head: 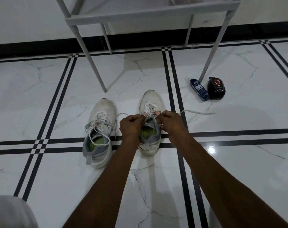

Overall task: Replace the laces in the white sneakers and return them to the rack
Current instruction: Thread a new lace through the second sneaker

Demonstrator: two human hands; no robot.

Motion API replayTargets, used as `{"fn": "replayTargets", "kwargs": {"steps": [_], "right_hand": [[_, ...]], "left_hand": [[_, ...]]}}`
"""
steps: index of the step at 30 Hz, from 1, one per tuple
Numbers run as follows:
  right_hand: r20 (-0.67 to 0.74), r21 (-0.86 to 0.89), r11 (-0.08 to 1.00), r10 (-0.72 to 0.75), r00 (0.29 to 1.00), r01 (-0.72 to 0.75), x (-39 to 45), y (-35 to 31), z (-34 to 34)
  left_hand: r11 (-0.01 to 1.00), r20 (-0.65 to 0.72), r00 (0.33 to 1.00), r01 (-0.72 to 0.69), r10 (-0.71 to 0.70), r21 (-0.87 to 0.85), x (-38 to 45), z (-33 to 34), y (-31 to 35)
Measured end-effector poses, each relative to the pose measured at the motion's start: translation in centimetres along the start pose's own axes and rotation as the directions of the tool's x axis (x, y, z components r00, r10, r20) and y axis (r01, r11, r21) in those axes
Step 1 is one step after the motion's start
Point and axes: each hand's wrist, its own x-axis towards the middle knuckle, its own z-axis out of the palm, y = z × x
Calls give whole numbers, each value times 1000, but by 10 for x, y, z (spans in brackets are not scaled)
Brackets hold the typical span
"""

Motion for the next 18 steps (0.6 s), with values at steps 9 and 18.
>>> {"fn": "replayTargets", "kwargs": {"steps": [9, 18], "right_hand": [[7, 101, 995, 5, 1000, -6, -4, -7, -7], [-88, -5, 965, -261, 961, 261, 7, -42, -4]], "left_hand": [[997, 48, 999, -25, 21, 72, -12, -1, -3], [945, 169, 931, -314, 325, -89, -6, -9, 53]]}}
